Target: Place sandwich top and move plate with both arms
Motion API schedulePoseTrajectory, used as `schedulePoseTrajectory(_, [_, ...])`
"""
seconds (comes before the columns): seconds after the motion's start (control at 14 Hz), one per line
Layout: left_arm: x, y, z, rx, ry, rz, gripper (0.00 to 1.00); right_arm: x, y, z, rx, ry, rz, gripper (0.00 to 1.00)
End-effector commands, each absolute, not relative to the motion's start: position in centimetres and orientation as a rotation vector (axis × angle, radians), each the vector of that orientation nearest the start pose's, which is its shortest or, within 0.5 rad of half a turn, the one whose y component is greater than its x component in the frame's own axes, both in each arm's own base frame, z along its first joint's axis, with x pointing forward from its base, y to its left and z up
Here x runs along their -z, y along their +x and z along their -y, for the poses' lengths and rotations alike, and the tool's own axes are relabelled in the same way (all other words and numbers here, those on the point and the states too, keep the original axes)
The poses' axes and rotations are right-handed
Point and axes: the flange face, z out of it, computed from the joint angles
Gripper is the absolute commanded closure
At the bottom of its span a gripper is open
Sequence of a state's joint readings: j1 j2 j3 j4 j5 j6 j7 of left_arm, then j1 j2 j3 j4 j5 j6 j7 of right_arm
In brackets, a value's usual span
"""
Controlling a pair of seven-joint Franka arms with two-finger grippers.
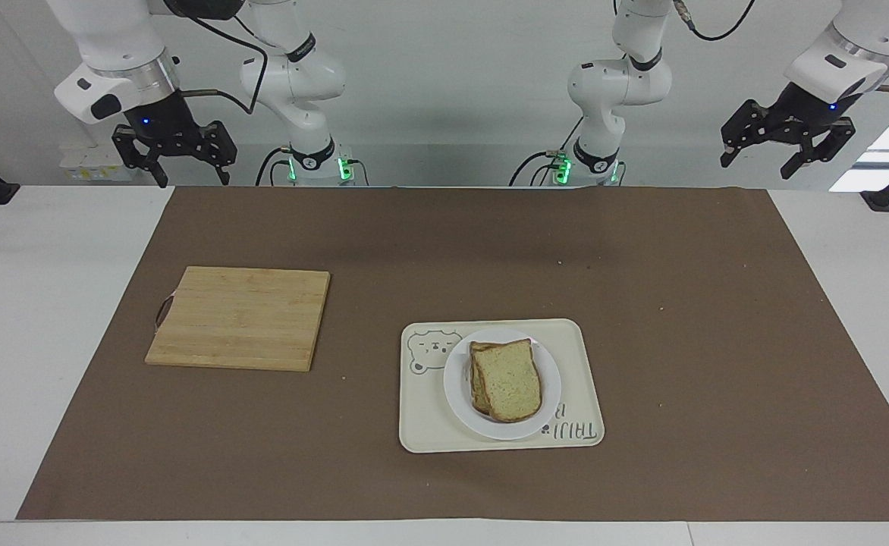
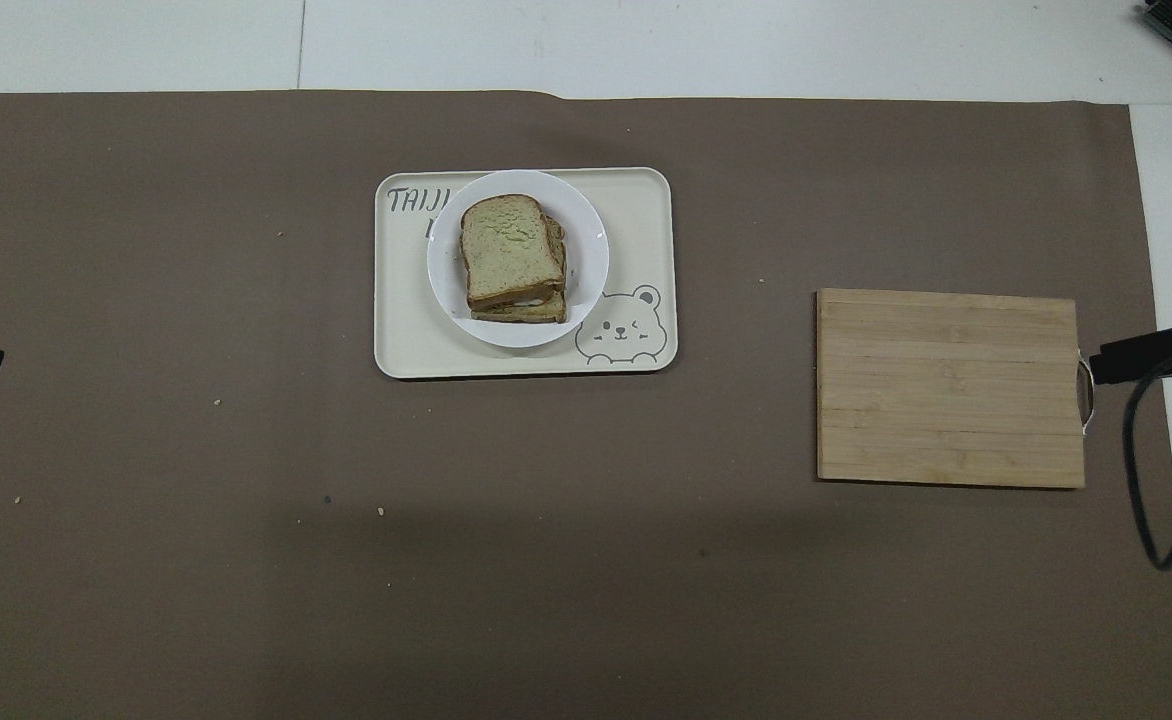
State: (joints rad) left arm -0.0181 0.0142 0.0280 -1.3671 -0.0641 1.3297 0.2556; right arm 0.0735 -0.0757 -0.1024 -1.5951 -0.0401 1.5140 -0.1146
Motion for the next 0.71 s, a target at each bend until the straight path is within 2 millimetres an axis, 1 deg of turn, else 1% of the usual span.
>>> schedulePoseTrajectory(0.0, [-69.4,53.2,0.4,-0.058,-3.189,-0.388,0.0,-64.9,52.0,2.2,0.015,-3.147,0.152,0.0])
schedulePoseTrajectory(0.21, [-69.5,53.3,1.2,-0.041,-3.162,-0.337,0.0,-64.9,52.0,2.2,0.015,-3.147,0.152,0.0])
schedulePoseTrajectory(0.36, [-70.1,53.4,1.2,0.012,-3.141,-0.24,0.0,-64.9,52.0,2.2,0.015,-3.147,0.152,0.0])
schedulePoseTrajectory(0.43, [-70.4,53.4,1.2,0.046,-3.137,-0.233,0.0,-64.9,52.0,2.2,0.015,-3.147,0.152,0.0])
schedulePoseTrajectory(0.64, [-70.4,53.4,1.1,0.054,-3.137,-0.228,0.0,-64.9,51.8,2.4,0.0,-3.146,0.147,0.0])
